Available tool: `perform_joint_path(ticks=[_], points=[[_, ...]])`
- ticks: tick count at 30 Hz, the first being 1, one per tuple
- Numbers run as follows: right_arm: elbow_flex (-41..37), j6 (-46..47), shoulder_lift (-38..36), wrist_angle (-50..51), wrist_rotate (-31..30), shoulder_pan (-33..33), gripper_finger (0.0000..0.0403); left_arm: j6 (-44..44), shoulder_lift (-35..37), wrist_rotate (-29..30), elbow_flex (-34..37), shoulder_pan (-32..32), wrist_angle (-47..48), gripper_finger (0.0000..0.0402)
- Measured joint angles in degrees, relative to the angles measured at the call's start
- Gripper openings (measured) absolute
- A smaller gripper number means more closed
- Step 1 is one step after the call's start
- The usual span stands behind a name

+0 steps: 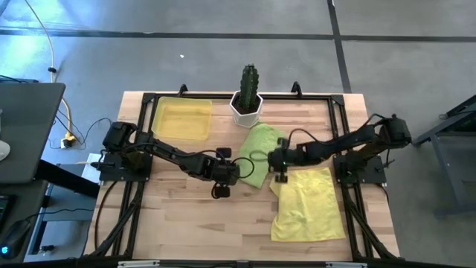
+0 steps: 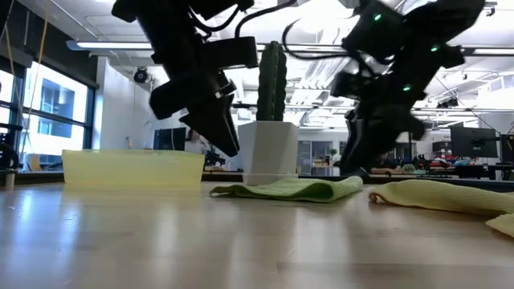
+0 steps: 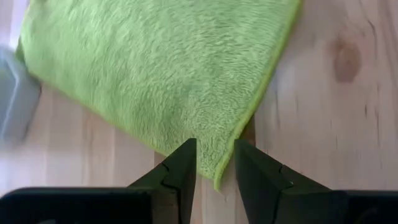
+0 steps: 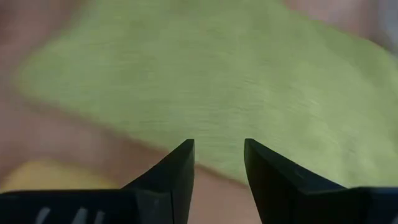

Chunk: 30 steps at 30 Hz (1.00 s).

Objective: Roll microfiber towels into tight, uniform cylinder then place into a basket
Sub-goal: Roll the green microfiber towel

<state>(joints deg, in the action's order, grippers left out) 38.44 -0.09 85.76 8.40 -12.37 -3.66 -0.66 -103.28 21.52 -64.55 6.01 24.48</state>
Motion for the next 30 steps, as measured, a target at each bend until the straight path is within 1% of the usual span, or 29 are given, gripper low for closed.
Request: perform_joint_path(ticks=[2,5,9,12,17,20,23,25,27,30], points=[[-0.5,-2.9,0.5,-1.7,1.8,-2.5,0.0133,4.0,0.0,-0.7,0.0,-0.1,-0.1,0.0097],[-1.2,-8.2,1.6,-5.1,1.9,-6.0,0.0133,8.7,0.0,-1.6,0.0,0.0,0.0,0.0097],[-1.2,-13.7,3.1,-12.1,1.6,-9.2,0.0134,11.7,0.0,-1.7,0.0,0.0,0.0,0.0099],[-1.2,-13.6,4.1,-16.6,1.5,-10.8,0.0144,10.8,0.0,-1.8,0.0,0.0,0.3,0.0106],[-1.1,-12.5,6.9,-19.4,1.5,-12.6,0.018,8.3,0.0,-3.6,0.0,0.1,2.9,0.0124],[-1.1,-15.0,9.5,-21.8,1.9,-13.0,0.0193,7.8,0.0,-4.3,0.0,0.1,3.7,0.0134],[-1.1,-18.7,11.7,-22.5,1.2,-13.0,0.0197,7.3,0.0,-4.3,0.0,0.1,3.5,0.0138],[-1.1,-19.3,12.7,-22.9,0.4,-12.8,0.0197,6.2,0.0,-4.4,0.0,0.1,3.5,0.0138],[-0.9,-18.1,13.2,-23.2,0.4,-12.5,0.0197,4.9,0.0,-4.5,0.0,0.1,3.6,0.0138],[-0.9,-14.5,13.8,-23.4,0.4,-12.2,0.0195,3.5,0.0,-6.7,0.0,0.1,3.6,0.0138]])
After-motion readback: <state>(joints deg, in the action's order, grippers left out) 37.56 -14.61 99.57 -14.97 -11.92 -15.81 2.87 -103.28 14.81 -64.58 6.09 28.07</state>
